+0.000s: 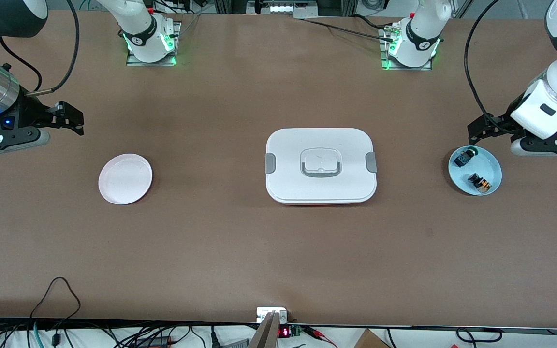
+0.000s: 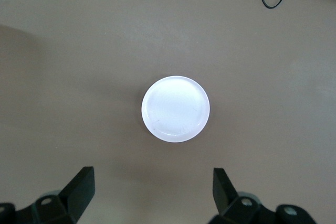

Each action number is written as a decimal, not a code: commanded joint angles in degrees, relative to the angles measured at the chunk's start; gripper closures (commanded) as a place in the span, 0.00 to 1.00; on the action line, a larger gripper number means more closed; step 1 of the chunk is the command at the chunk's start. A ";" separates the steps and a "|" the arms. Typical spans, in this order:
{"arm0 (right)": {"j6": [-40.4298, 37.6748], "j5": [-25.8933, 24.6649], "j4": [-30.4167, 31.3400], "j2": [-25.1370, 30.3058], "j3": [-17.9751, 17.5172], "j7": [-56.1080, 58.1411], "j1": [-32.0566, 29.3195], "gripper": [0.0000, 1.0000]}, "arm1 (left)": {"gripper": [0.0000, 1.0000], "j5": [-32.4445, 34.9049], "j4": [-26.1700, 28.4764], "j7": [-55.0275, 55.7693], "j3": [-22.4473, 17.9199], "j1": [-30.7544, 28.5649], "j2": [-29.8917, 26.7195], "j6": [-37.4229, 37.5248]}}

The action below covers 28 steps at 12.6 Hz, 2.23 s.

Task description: Transfer orange switch to right arm and place

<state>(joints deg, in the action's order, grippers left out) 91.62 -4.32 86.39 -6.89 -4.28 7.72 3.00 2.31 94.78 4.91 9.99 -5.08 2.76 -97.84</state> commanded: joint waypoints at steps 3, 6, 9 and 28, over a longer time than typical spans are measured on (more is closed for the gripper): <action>-0.39 0.72 -1.05 -0.23 -0.02 0.72 -0.28 0.00 | 0.00 -0.29 -0.83 -0.52 0.29 -0.46 0.31 -0.07; -0.39 0.72 -0.97 -0.23 -0.02 0.72 -0.28 0.00 | 0.00 -0.37 -0.83 -0.43 0.12 -0.46 0.31 -0.07; -0.39 0.72 -1.05 -0.23 -0.02 0.72 -0.28 0.00 | 0.00 -0.72 -0.83 0.18 -0.06 -0.46 0.40 -0.15; -0.30 0.55 -0.96 -0.32 0.15 0.81 -0.36 0.00 | 0.00 5.32 -0.92 -17.55 -0.15 -5.29 12.42 4.77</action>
<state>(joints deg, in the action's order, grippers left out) 91.62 -4.34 86.39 -6.92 -4.07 7.72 2.93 3.78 94.89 -7.63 9.65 -9.98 11.17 -93.39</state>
